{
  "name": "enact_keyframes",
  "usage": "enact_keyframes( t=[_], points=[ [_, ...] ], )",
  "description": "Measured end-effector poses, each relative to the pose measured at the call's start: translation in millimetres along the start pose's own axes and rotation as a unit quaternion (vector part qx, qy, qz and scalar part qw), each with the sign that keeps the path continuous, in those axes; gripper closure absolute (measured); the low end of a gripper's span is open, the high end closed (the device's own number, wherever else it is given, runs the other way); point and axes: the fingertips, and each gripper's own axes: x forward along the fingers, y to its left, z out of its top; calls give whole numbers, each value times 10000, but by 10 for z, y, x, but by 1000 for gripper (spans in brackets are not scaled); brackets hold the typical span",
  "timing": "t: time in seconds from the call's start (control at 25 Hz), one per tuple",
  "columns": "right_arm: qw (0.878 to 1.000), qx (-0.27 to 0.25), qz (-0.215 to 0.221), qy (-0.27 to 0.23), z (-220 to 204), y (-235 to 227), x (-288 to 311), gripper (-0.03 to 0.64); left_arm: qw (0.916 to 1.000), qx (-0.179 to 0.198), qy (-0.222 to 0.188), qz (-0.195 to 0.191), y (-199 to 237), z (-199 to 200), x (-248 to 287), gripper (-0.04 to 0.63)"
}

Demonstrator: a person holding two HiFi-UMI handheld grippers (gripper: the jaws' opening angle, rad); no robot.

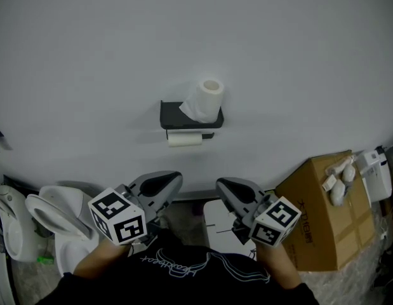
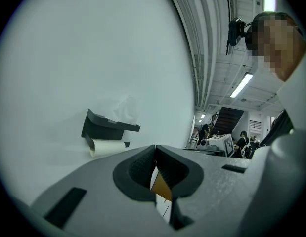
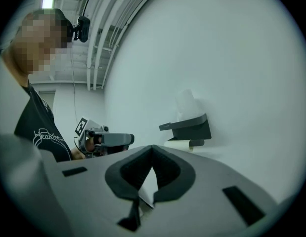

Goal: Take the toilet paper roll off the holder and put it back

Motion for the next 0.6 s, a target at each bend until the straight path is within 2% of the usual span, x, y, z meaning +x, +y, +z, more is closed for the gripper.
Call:
enact_keyframes(
  t=[0.28,0.6],
  points=[
    [9998,-144,62,-126,96,33,-48,612,9999,99,-56,122,-77,69,-25,589],
    [9998,-156,66,-141,101,45,-99,612,9999,106,-4,90,-123,48,12,589]
  ],
)
